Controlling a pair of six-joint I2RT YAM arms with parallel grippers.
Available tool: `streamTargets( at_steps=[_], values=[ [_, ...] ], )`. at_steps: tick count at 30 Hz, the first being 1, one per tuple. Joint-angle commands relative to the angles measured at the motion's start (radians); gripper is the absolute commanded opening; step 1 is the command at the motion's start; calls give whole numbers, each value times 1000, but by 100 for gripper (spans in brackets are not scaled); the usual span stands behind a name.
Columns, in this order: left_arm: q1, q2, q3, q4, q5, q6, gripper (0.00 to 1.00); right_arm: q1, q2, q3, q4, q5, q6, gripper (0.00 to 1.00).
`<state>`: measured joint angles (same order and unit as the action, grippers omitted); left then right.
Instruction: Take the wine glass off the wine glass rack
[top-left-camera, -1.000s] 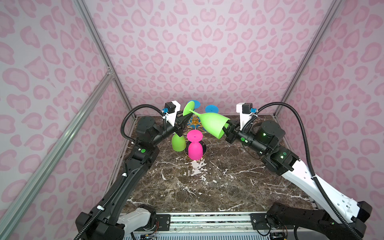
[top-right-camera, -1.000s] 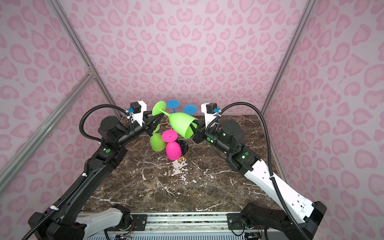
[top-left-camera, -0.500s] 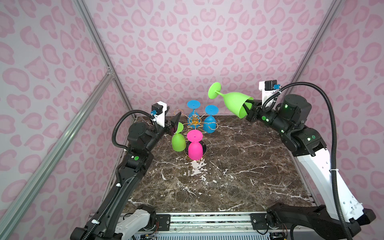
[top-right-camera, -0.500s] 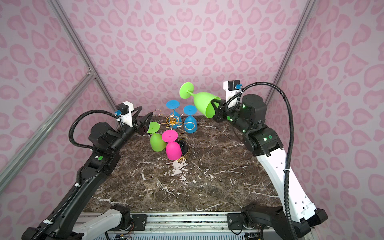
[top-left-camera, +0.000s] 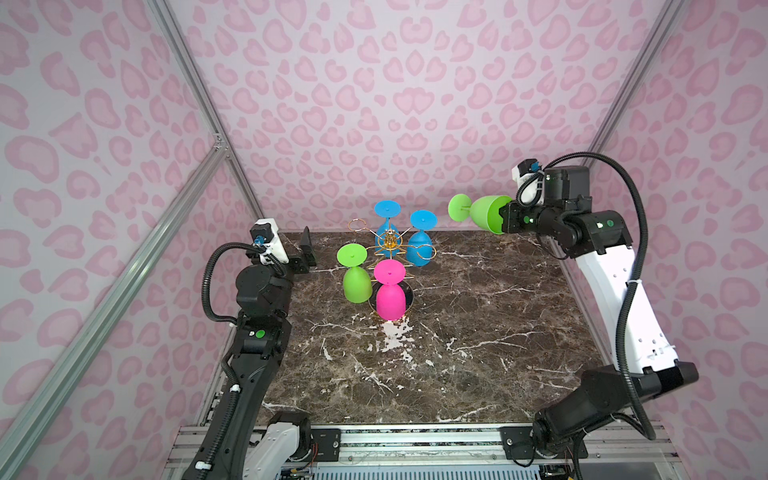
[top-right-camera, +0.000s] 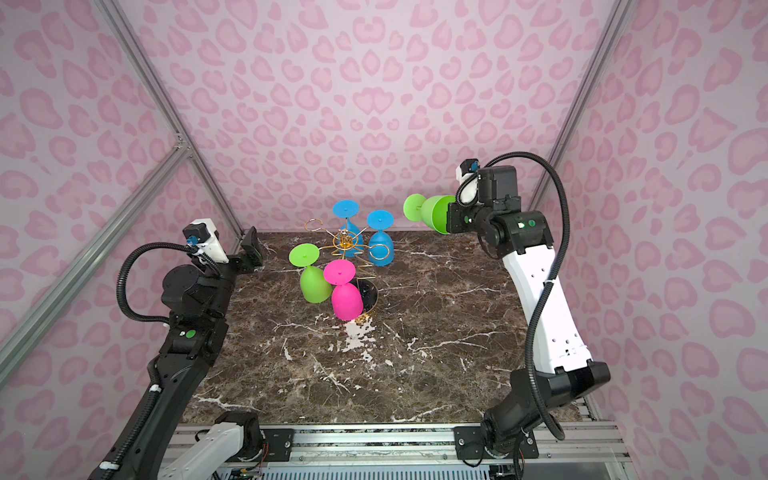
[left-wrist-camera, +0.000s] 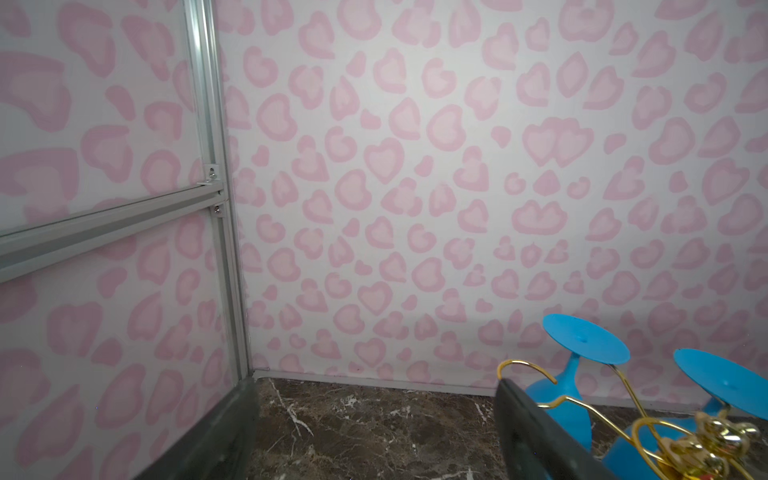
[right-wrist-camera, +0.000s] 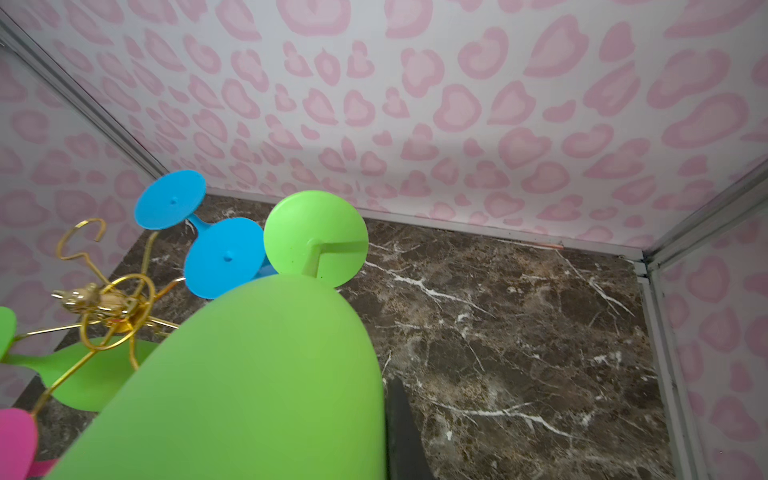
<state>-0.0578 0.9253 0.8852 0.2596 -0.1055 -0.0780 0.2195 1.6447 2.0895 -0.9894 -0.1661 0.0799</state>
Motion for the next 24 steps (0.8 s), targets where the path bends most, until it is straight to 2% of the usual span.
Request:
streamTargets(
  at_steps=[1, 4, 10, 17, 24],
  values=[
    [13, -5, -12, 63, -27, -52, 92, -2, 83, 64, -125, 91, -53, 0],
    [20, -9, -17, 65, -27, -55, 100, -2, 185, 138, -180, 120, -71, 0],
    [27, -6, -26, 60, -29, -68, 97, 0, 346, 225, -236, 161, -87, 0],
    [37, -14, -38, 40, -50, -66, 97, 4, 556, 430, -334, 206, -118, 0],
    [39, -4, -42, 41, -27, -53, 97, 3, 622, 421, -361, 242, -149, 0]
  ],
)
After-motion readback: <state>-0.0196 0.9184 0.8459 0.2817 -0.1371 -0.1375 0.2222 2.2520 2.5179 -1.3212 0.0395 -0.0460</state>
